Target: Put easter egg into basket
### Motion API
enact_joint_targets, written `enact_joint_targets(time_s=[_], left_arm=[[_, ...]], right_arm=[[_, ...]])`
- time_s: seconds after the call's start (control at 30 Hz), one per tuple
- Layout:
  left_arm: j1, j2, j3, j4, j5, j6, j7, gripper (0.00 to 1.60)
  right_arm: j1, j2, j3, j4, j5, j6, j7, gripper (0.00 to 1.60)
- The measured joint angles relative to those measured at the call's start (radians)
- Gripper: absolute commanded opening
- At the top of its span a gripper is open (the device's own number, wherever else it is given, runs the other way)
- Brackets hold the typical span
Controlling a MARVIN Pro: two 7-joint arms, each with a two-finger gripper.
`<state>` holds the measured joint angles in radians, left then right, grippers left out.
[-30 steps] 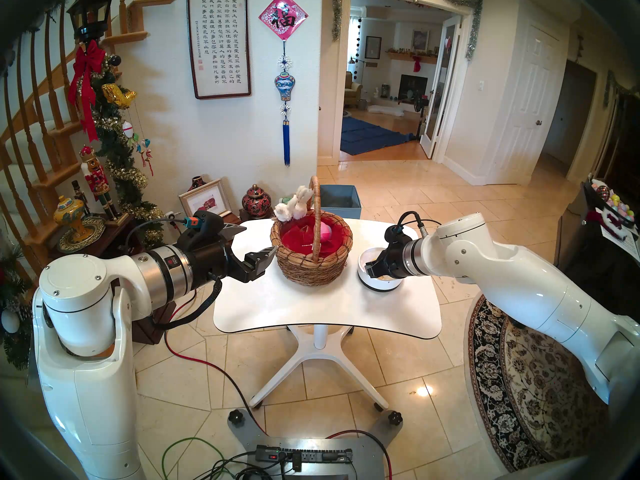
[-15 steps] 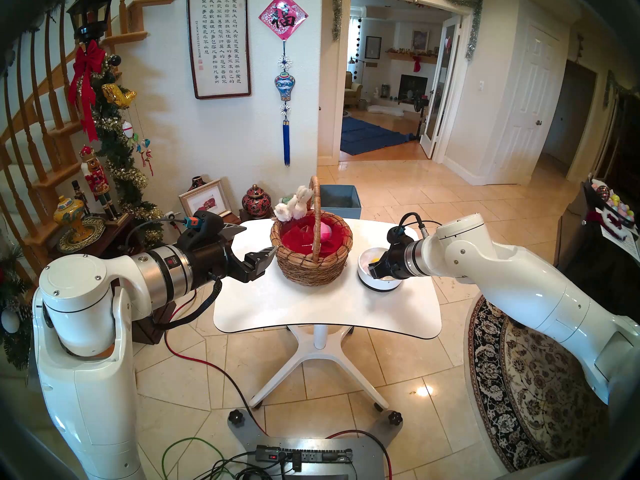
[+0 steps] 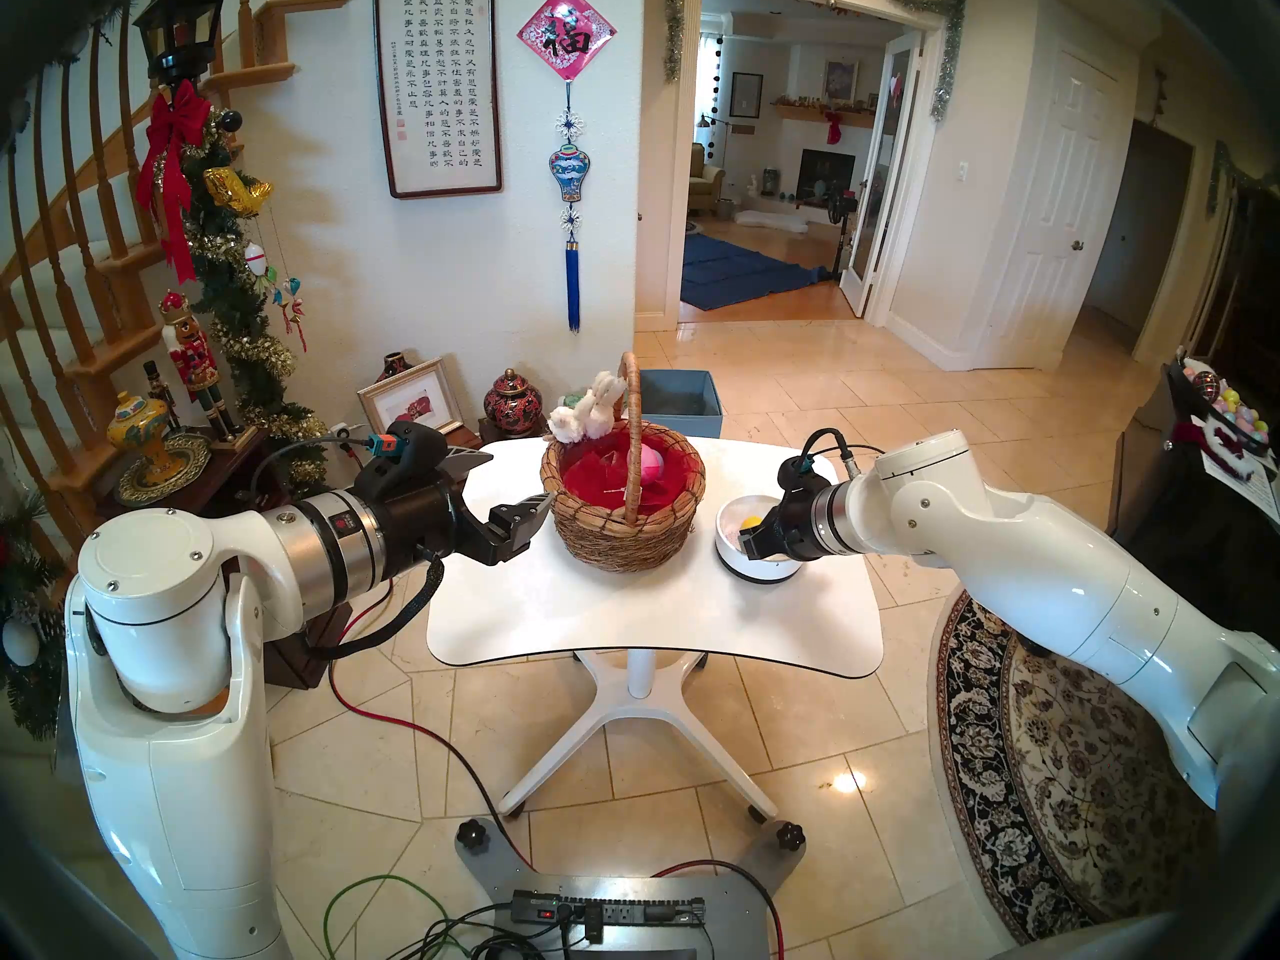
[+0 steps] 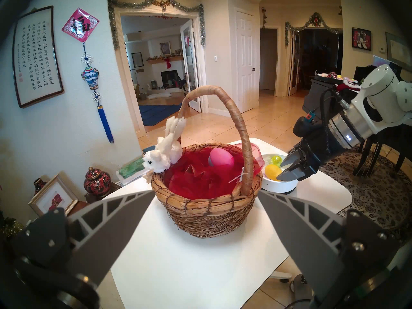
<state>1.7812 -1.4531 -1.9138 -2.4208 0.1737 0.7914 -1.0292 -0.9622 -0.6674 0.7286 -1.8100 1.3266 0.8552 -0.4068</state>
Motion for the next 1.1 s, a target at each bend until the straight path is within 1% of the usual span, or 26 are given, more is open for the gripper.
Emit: enact_joint_targets(time_s=[0.27, 0.37, 0.43, 0.57, 0.67, 0.73, 0.8, 0.9, 1.1], left_arm=[[0.000, 0.000, 0.000, 0.000, 0.000, 0.000, 0.000, 1.60], [0.000, 0.000, 0.000, 0.000, 0.000, 0.000, 0.000, 1.60], [0.000, 0.000, 0.000, 0.000, 0.000, 0.000, 0.000, 1.60], [0.000, 0.000, 0.000, 0.000, 0.000, 0.000, 0.000, 1.60], [0.000, 0.000, 0.000, 0.000, 0.000, 0.000, 0.000, 1.60], [0.000, 0.000, 0.000, 0.000, 0.000, 0.000, 0.000, 1.60], [0.000, 0.000, 0.000, 0.000, 0.000, 0.000, 0.000, 1.60], [0.000, 0.000, 0.000, 0.000, 0.000, 0.000, 0.000, 1.60], [0.000, 0.000, 0.000, 0.000, 0.000, 0.000, 0.000, 1.60]], right_arm=[[0.003, -0.012, -0.004, 0.018, -0.013, -0.007, 0.016, 1.29], [0.007, -0.019, -0.007, 0.027, -0.021, -0.009, 0.024, 1.23], [0.008, -0.021, -0.007, 0.030, -0.024, -0.010, 0.026, 1.23], [0.011, -0.027, -0.009, 0.038, -0.030, -0.011, 0.032, 1.18], [0.012, -0.032, -0.011, 0.043, -0.035, -0.011, 0.036, 1.05], [0.012, -0.035, -0.012, 0.045, -0.037, -0.012, 0.039, 0.87], [0.012, -0.038, -0.013, 0.046, -0.038, -0.012, 0.040, 0.80], [0.012, -0.040, -0.013, 0.045, -0.040, -0.012, 0.041, 0.77], [0.010, -0.036, -0.012, 0.033, -0.040, -0.013, 0.032, 0.75]])
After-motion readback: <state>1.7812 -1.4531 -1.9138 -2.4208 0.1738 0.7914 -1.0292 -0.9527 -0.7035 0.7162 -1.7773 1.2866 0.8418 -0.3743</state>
